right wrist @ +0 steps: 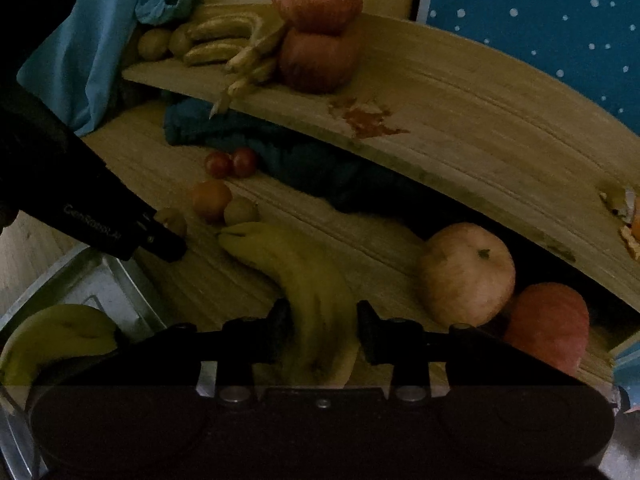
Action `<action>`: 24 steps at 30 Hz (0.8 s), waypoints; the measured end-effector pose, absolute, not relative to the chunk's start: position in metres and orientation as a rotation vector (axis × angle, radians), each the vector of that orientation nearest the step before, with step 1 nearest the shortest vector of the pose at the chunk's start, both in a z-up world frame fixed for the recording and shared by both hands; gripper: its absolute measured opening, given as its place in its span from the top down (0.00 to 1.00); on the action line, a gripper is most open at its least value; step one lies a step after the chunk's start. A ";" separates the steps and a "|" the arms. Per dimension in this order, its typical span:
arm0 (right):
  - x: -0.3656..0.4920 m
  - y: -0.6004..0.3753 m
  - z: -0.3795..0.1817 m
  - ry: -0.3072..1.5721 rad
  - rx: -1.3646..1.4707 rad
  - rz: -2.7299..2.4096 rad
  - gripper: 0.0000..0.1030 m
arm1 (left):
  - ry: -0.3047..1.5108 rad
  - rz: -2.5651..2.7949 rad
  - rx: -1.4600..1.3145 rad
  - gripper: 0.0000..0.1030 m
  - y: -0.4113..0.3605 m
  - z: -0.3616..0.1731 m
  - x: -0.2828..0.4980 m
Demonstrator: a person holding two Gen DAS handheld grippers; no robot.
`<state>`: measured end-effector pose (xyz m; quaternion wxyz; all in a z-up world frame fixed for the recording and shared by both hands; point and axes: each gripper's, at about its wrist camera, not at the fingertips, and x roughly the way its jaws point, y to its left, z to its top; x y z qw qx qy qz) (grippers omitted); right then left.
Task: Organize fruits
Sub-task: 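Grasp the second banana with the right tool while the left tool grasps a brown kiwi, then carry the kiwi with the left tool while the right tool carries the banana over the tray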
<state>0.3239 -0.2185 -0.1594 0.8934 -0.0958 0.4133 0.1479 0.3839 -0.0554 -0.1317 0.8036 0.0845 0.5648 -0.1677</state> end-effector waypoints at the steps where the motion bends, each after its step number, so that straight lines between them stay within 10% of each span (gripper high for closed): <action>1: 0.322 -0.219 -0.158 0.854 -0.199 0.305 0.65 | 1.206 -0.360 0.182 0.69 -0.055 -0.131 0.383; 24: 0.333 -0.221 -0.173 0.858 -0.201 0.368 0.62 | 1.151 -0.345 0.129 0.69 -0.057 -0.104 0.358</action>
